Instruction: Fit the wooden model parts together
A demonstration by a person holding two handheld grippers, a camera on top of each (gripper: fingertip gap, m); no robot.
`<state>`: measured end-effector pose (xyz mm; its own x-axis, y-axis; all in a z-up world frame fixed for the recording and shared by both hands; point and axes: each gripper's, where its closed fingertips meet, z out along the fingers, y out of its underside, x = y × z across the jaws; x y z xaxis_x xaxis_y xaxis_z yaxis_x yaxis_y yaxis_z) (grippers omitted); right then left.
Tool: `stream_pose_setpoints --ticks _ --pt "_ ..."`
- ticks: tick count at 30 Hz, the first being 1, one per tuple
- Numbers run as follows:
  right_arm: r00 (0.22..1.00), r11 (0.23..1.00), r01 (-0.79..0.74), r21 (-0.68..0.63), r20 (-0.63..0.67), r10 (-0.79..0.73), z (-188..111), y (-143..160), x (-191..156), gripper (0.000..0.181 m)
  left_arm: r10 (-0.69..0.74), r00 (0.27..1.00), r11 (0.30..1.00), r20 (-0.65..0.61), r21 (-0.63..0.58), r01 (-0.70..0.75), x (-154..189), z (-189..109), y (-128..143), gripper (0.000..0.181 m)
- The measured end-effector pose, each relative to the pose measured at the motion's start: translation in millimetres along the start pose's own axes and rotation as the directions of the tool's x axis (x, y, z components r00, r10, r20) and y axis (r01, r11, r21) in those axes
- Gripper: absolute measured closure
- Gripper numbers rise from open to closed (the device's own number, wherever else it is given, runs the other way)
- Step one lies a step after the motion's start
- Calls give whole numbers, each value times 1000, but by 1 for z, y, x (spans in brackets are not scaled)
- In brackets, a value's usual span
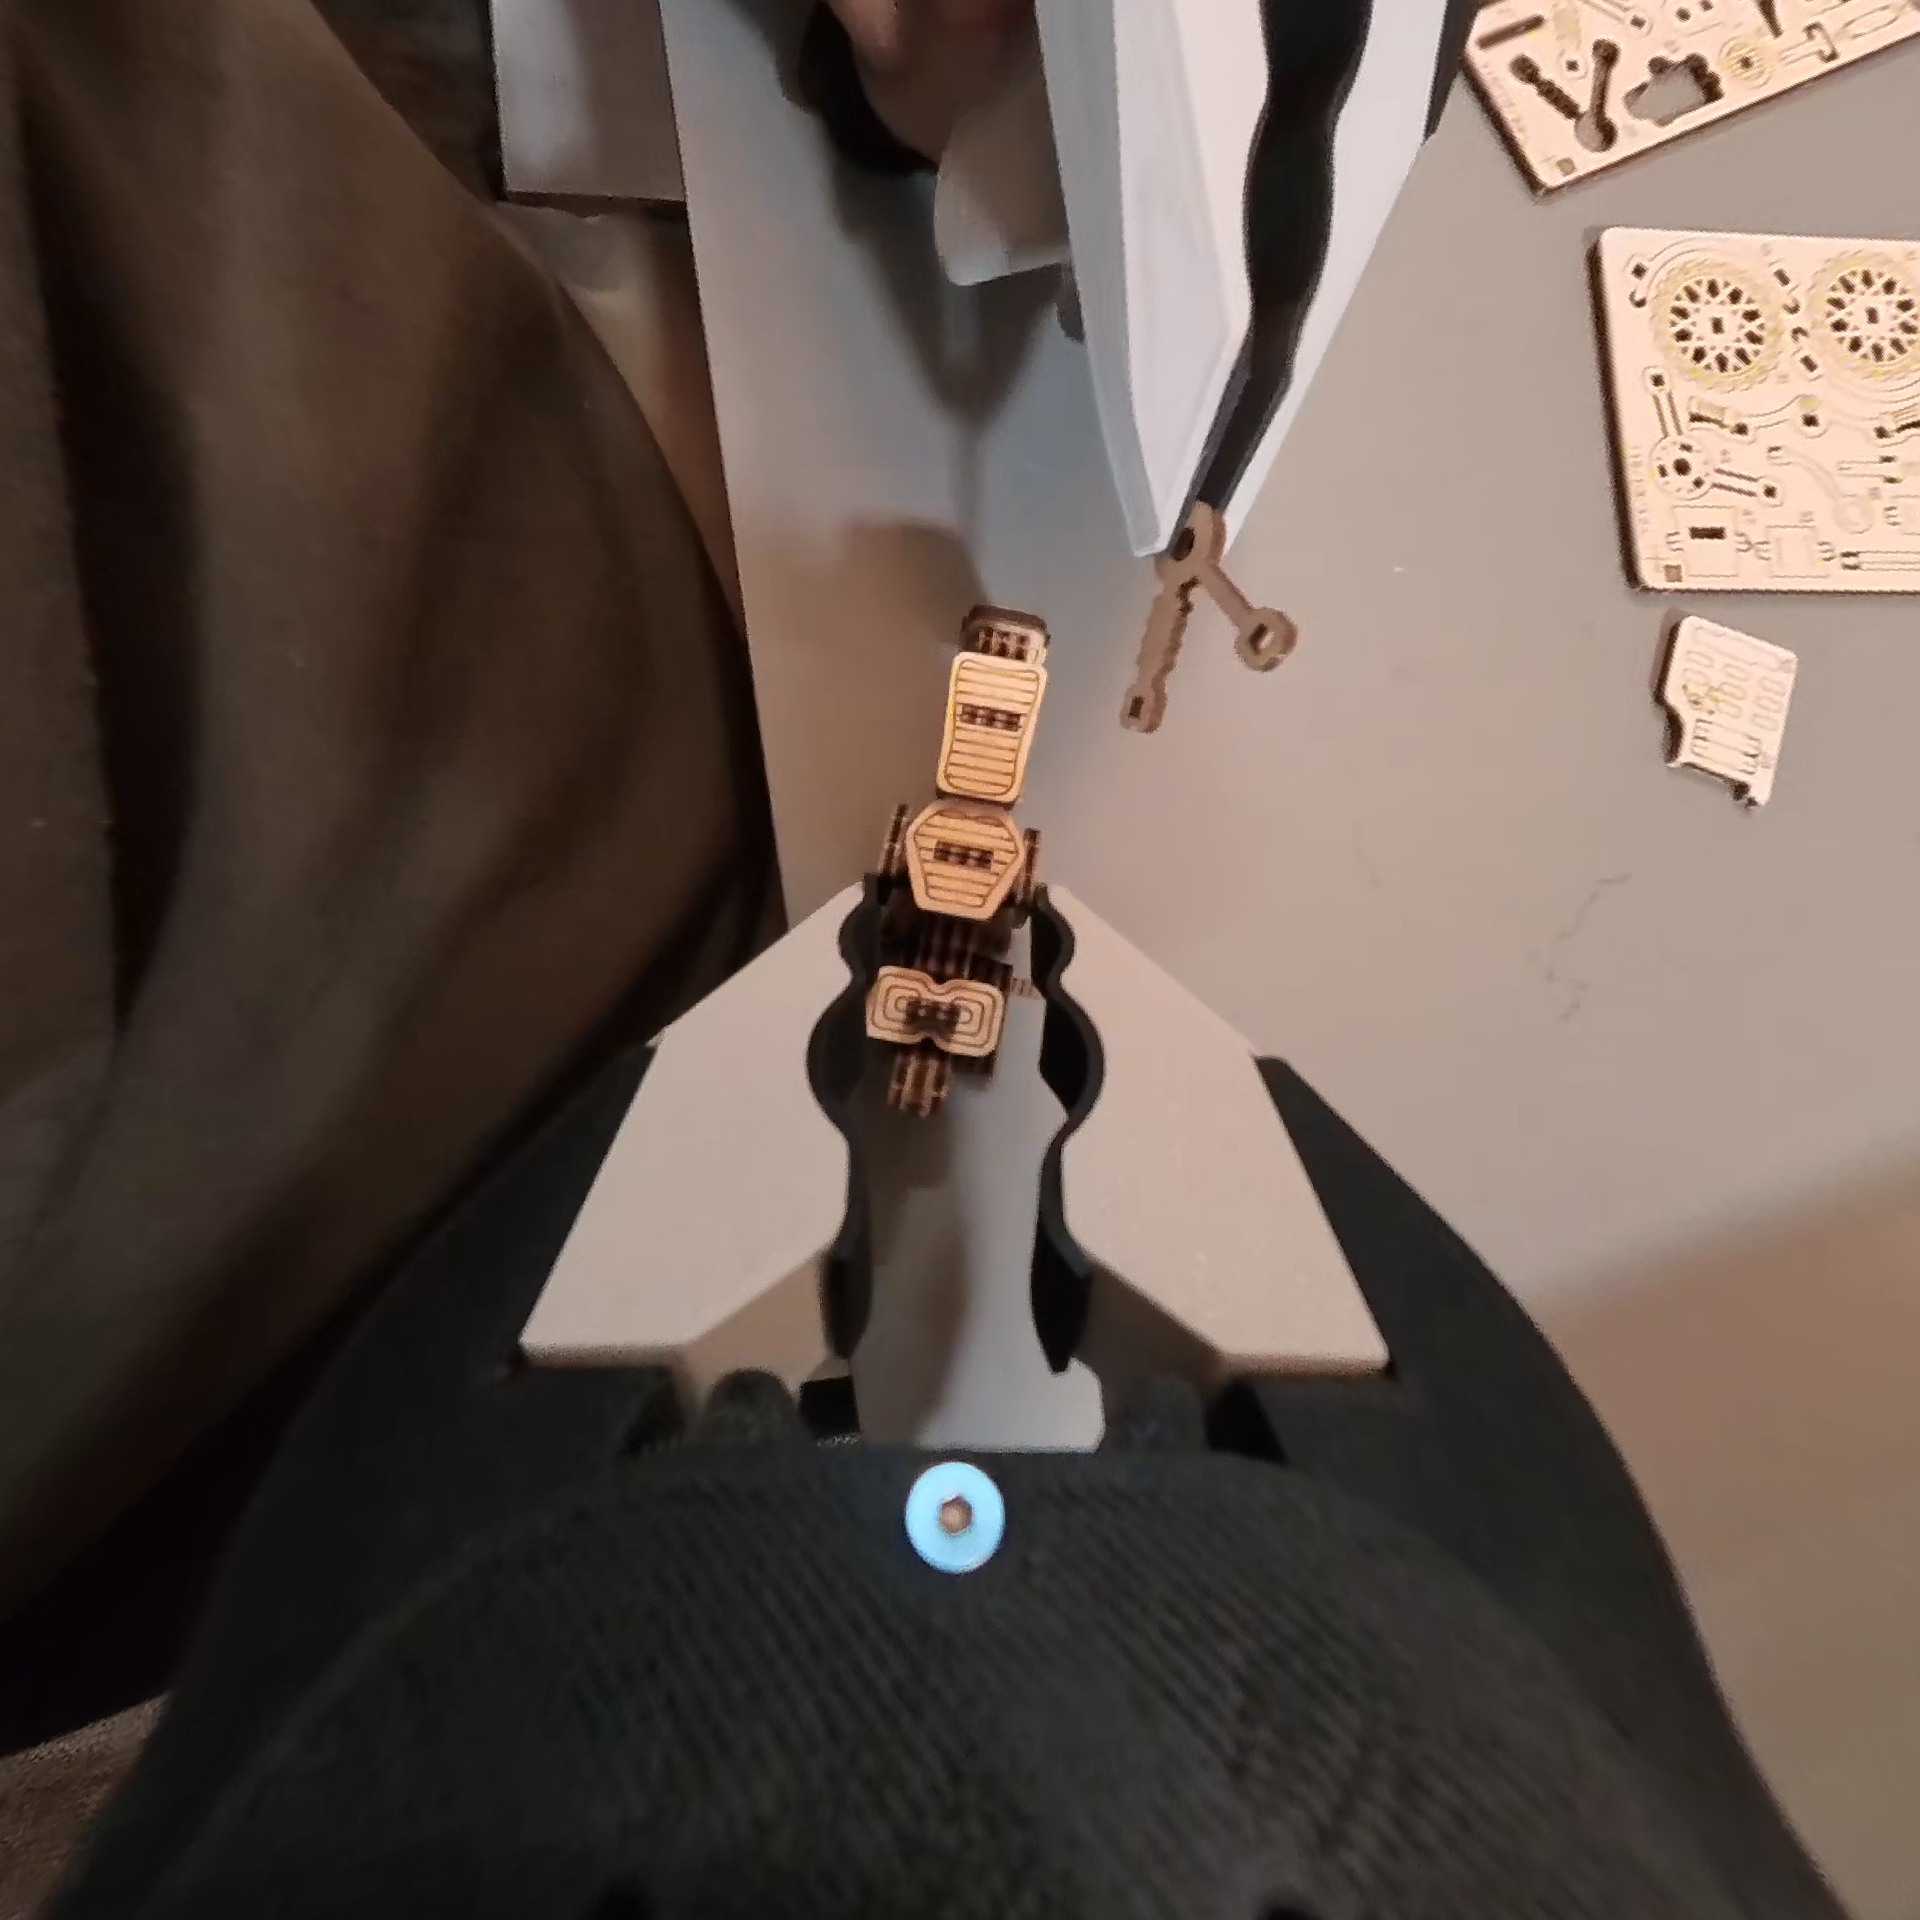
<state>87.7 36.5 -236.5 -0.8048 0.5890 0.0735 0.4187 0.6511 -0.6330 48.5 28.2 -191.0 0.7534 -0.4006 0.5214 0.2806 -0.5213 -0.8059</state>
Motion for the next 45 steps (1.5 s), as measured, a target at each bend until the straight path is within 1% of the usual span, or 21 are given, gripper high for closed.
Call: stream_pose_setpoints --ticks 4,13,15,17,20,22,25,29,30,33,36,39,45 --pt "1000 1000 -11 11 -7 11 -1 -1 2 153 -28 1000 999 4 20 28 -4 -1 -3 180" --pt "999 995 -42 90 0 42 -10 -10 5 143 -46 999 998 16 38 46 -7 -2 -5 180" --pt "998 988 -68 141 2 68 -16 -16 8 141 -49 999 998 20 48 48 -8 -3 -7 180" --pt "994 969 -105 226 1 108 -25 -25 14 144 -48 999 997 17 61 47 -8 -4 -9 180" --pt "982 901 -181 393 26 186 -45 -44 25 150 -41 999 995 -7 94 41 -3 -6 -14 180" --pt "968 857 -242 456 53 246 -53 -50 32 153 -43 999 992 -32 121 47 1 -6 -19 180" --pt "952 841 -293 455 56 301 -49 -47 39 156 -53 995 985 -80 162 65 9 -8 -26 180" --pt "947 849 -318 421 98 306 -36 -47 31 159 -62 991 977 -118 198 84 15 -10 -32 180" --pt "945 844 -327 426 118 306 -35 -50 29 162 -59 991 976 -120 200 82 16 -10 -32 180" --pt "931 814 -364 453 189 311 -35 -58 22 177 -45 991 978 -124 197 69 19 -9 -32 180" --pt "915 788 -403 465 214 341 -36 -59 26 175 -40 989 978 -141 198 68 23 -8 -32 180" --pt "908 778 -419 468 214 360 -38 -56 30 172 -45 987 978 -152 195 75 25 -6 -31 180" --pt "889 720 -456 523 298 348 -50 -68 26 173 -48 986 977 -158 200 80 26 -6 -32 180"
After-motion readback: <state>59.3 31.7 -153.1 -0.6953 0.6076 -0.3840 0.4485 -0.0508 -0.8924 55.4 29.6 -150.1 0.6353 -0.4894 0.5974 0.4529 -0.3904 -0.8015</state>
